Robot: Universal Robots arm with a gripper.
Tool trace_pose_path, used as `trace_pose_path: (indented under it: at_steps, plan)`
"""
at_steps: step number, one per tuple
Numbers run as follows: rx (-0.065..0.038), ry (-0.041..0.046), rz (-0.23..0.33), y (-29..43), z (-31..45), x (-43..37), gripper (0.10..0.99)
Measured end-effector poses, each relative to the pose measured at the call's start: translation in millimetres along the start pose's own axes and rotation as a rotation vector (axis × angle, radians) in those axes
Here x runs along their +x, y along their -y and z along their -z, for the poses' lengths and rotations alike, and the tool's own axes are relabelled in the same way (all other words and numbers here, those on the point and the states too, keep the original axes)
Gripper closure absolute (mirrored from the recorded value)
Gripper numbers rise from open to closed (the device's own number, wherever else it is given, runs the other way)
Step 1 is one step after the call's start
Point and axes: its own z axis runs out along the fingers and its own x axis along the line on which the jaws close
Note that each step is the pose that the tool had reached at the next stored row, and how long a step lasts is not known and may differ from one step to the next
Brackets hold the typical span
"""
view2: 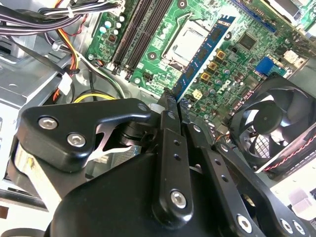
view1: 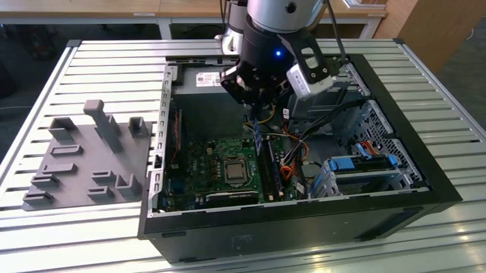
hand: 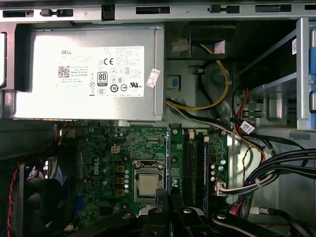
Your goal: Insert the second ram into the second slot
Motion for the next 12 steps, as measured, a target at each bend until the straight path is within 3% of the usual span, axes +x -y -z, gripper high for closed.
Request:
trace_pose_path:
  at_steps: [8,10,12]
  plan:
    - [-0.001,-0.0019,0.0,0.9,-3.1,-0.3,0.949]
    - [-0.005,0.0045,0.001,2.0,-3.9,-0.4,0.949]
    - [-0.01,0.0165,0.002,2.6,-4.4,-0.4,0.949]
